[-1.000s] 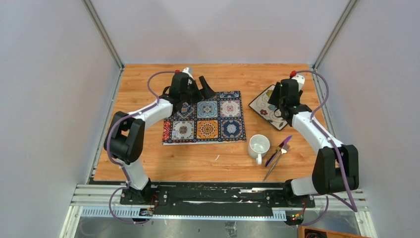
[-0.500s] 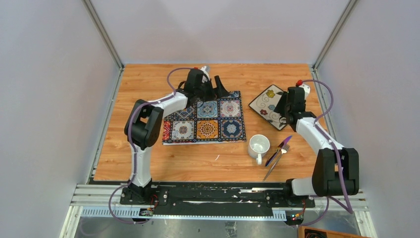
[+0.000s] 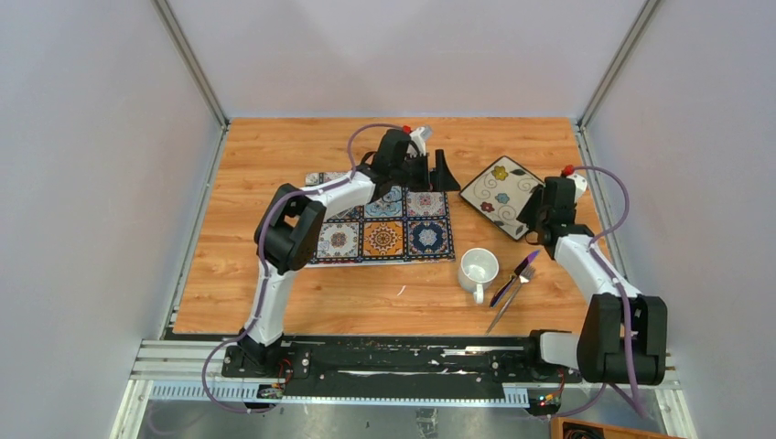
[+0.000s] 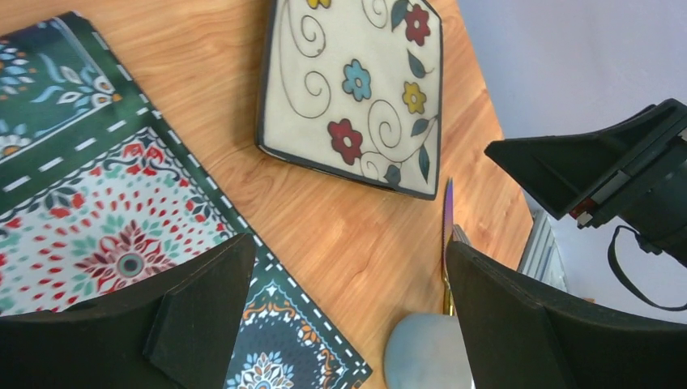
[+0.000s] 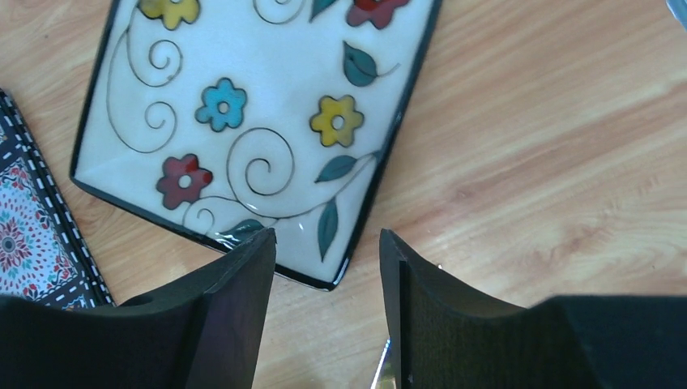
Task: Set the dinner table for one person
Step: Pick up the plate at the center of the board.
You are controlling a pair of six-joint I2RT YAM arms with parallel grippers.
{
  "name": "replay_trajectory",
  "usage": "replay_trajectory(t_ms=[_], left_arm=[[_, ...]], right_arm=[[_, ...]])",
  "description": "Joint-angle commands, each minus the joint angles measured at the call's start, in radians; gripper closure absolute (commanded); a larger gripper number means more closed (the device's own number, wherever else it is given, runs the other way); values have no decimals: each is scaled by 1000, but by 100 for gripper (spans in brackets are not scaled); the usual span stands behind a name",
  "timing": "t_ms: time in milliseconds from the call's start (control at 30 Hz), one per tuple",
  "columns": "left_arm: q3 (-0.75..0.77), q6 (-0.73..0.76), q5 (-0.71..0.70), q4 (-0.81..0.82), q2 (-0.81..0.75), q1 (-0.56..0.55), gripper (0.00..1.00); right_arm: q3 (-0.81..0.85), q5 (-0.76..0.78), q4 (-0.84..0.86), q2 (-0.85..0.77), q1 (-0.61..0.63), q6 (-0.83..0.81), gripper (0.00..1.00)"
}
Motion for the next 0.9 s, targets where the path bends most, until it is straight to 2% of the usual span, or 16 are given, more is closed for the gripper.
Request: replay_trajectory(t_ms=[0,233,567,867], left_arm=[[54,14,65,6,55,-12,7],[103,17,90,7,108,-26,7],[176,12,125,15,178,-37,7],[221,-16,142,38,242,-38,7]], right_arm=[[-61,-18,-1,-59,-40,37,44],[-151,-87,43,-132,-87,63,34],[-228,-271,164,-133,-174,130,34],[-284,-358,260,-107,-201,163,37]])
